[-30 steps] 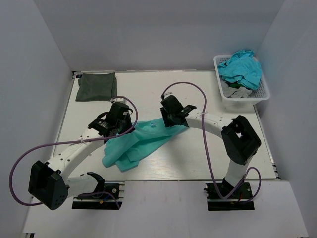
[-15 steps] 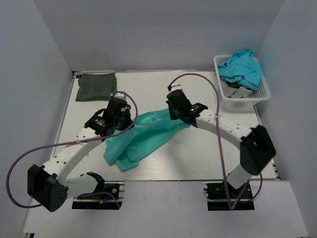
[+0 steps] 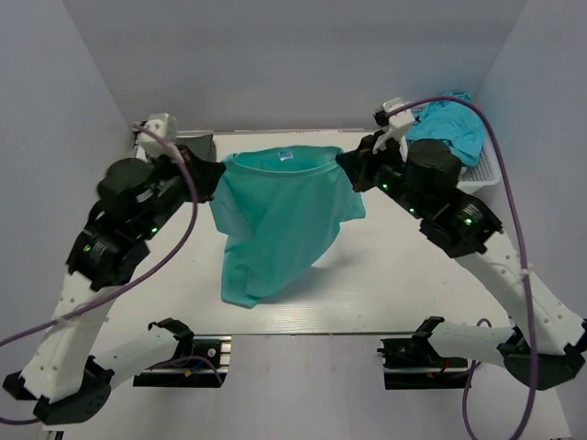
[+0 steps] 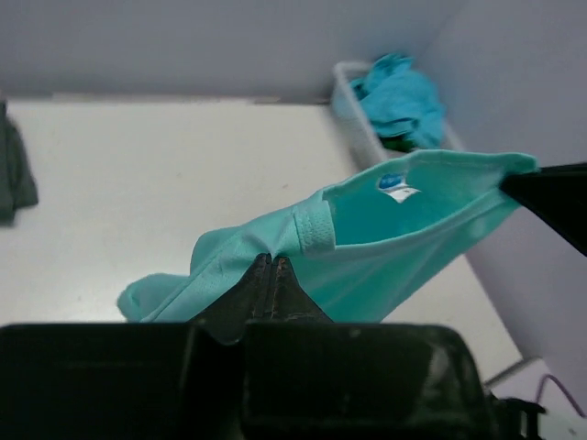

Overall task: Fold and stack the t-shirts
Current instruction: Flatten out the tshirt

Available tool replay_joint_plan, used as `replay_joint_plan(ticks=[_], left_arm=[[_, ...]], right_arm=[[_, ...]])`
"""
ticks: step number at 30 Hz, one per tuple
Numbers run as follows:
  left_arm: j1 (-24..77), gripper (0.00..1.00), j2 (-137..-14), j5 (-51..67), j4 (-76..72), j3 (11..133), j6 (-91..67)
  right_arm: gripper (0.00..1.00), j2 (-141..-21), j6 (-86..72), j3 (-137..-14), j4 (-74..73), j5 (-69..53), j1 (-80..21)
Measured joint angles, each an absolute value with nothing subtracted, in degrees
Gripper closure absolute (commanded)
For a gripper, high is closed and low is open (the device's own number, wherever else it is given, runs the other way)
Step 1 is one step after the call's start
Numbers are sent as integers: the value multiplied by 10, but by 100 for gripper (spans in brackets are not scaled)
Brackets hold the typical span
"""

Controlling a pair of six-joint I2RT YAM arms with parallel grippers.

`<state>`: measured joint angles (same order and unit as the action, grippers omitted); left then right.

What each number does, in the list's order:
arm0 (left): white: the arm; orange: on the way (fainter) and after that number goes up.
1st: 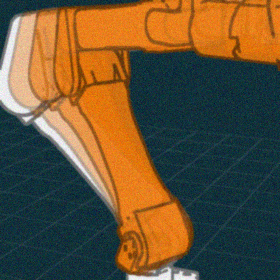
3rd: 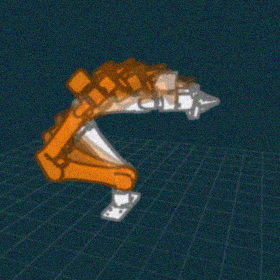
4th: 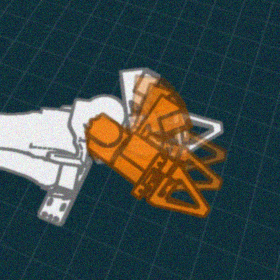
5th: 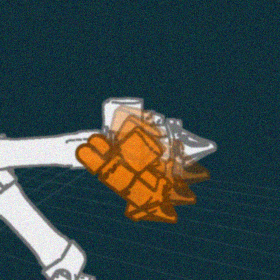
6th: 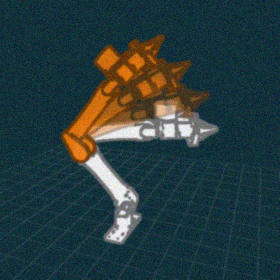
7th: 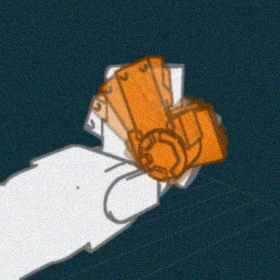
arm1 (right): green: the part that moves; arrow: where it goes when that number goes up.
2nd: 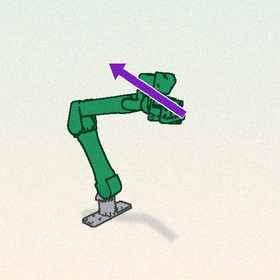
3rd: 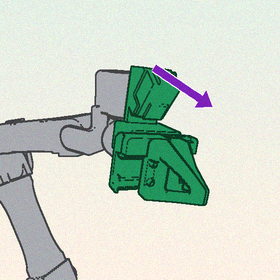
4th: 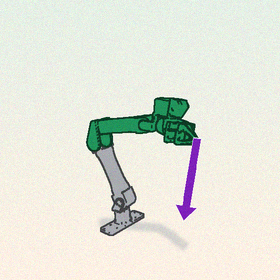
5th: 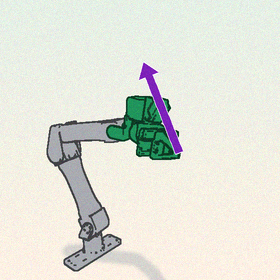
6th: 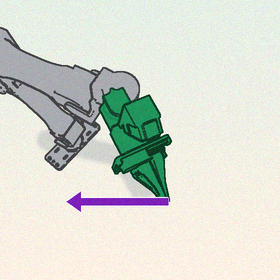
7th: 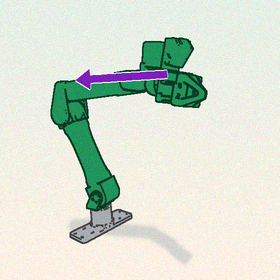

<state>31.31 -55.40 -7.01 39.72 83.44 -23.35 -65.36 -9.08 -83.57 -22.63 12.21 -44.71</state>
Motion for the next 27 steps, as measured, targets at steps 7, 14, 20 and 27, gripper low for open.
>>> replay_joint_plan(ticks=[7,14,20,27], left_arm=[[312,100,-502,74,399,946,-204],[309,100,-504,257,373,1070,-219],[308,100,-521,351,340,1145,-250],[308,100,-540,370,330,1185,-269]], right_arm=[[100,-579,-68,-900,-244,23,-448],[100,-518,-66,-1007,-261,-111,-447],[100,-509,-70,-1114,-269,-189,-447],[100,-506,-80,-1124,-268,-223,-442]])
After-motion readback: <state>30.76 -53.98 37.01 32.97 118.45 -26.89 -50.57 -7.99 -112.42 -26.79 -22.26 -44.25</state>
